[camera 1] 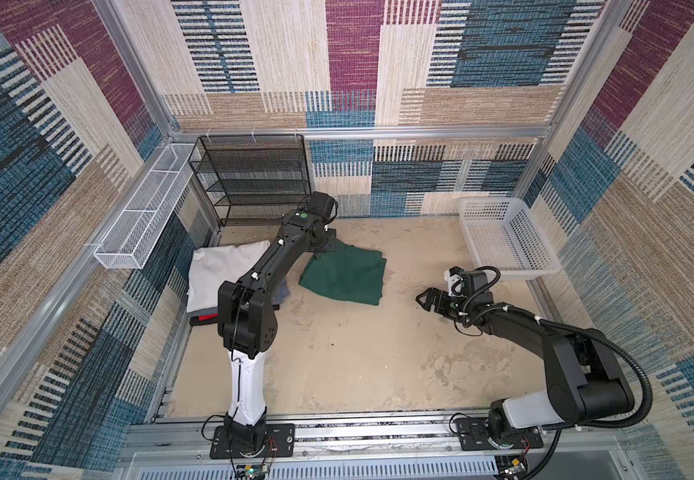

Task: Fold and stack the t-shirts
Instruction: 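Grasp the folded green shirt with the left gripper while the right gripper withdraws, then carry the green shirt with the left gripper onto the shirt stack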

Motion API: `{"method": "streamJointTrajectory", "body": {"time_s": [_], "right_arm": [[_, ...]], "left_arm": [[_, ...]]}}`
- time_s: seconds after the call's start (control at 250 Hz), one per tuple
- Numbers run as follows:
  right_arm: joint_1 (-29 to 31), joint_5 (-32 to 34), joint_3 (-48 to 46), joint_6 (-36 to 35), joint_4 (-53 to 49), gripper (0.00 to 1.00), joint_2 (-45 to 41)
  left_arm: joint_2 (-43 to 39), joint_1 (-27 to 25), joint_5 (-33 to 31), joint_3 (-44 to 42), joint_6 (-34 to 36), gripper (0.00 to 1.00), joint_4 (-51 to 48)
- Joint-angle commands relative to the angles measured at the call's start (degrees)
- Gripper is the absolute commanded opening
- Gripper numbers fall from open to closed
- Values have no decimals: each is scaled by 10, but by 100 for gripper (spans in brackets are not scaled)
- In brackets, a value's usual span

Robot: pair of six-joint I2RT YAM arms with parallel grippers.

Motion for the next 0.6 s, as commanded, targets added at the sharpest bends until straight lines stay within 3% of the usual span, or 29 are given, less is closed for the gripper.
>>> {"method": "streamJointTrajectory", "body": {"time_s": [0.0, 0.324, 0.596], "right_arm": [[0, -10, 5, -5, 26, 99, 3], [-1, -29, 12, -7, 36, 99, 25], [-1, -57, 14, -5, 45, 99, 28]], "left_arm": [[-20, 13, -22, 7, 36, 0, -15], [-88, 62, -42, 6, 102, 0, -38], [-157, 153, -20, -29, 119, 0, -28]]}}
